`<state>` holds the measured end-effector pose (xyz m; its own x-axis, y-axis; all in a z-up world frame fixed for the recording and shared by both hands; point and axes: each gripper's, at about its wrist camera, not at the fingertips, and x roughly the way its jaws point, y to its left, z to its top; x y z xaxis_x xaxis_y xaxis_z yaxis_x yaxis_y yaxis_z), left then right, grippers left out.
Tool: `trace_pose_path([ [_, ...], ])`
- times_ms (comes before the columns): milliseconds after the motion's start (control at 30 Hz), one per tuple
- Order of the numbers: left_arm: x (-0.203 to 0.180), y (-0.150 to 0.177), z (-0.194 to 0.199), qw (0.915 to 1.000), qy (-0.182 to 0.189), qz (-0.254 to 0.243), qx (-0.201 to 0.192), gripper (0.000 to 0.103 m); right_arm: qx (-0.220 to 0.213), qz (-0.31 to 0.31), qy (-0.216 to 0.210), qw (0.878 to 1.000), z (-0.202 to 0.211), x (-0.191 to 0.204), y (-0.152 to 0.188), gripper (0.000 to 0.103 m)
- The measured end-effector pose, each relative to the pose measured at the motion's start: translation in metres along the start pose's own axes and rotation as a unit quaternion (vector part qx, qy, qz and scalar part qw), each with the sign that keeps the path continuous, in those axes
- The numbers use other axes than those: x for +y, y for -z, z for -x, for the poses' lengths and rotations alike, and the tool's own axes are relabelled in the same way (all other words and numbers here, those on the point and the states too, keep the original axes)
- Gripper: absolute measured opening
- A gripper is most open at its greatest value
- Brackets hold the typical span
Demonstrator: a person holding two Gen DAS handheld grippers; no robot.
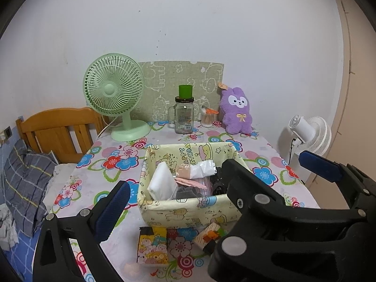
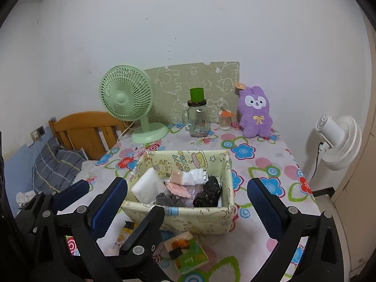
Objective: Organize soft objects
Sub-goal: 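Lift both grippers out of the box and pull them back, then move left gripper to the yellow cartoon tissue pack while right reaches the green tissue pack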
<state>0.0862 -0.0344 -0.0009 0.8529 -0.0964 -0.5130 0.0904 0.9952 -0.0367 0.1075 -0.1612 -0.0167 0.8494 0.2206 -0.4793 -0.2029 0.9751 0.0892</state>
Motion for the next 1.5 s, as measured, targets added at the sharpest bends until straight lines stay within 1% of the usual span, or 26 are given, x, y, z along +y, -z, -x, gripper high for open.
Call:
trace_pose_path([
  [200,0.000,0.010,0.008,1.0000,-0.002,-0.002,0.001,0.103,-0.003,0.002,0.014,1.000,0.009,0.003,0.010,0.103],
  [300,0.000,0.017,0.011,0.9999,-0.010,-0.003,0.000,0.103,-0.002,0.005,0.022,1.000,0.012,0.004,0.016,0.103],
  [600,0.003,0.034,0.019,0.9999,-0.012,-0.002,0.003,0.103,0.001,0.005,0.015,1.000,0.020,0.008,0.034,0.103],
  [767,0.006,0.044,0.021,0.9999,-0.013,0.007,0.009,0.103,0.000,0.010,0.014,1.000,0.023,0.012,0.041,0.103],
  [1000,0.005,0.055,0.022,0.9996,-0.027,-0.001,0.006,0.103,0.013,0.010,0.017,1.000,0.021,0.013,0.053,0.103],
  [1167,0.007,0.062,0.019,0.9996,-0.029,-0.002,0.008,0.103,0.019,0.010,0.014,1.000,0.016,0.015,0.062,0.103],
  [1500,0.013,0.080,0.009,0.9993,-0.026,0.002,0.025,0.102,0.035,0.013,0.007,0.999,0.003,0.018,0.079,0.103],
])
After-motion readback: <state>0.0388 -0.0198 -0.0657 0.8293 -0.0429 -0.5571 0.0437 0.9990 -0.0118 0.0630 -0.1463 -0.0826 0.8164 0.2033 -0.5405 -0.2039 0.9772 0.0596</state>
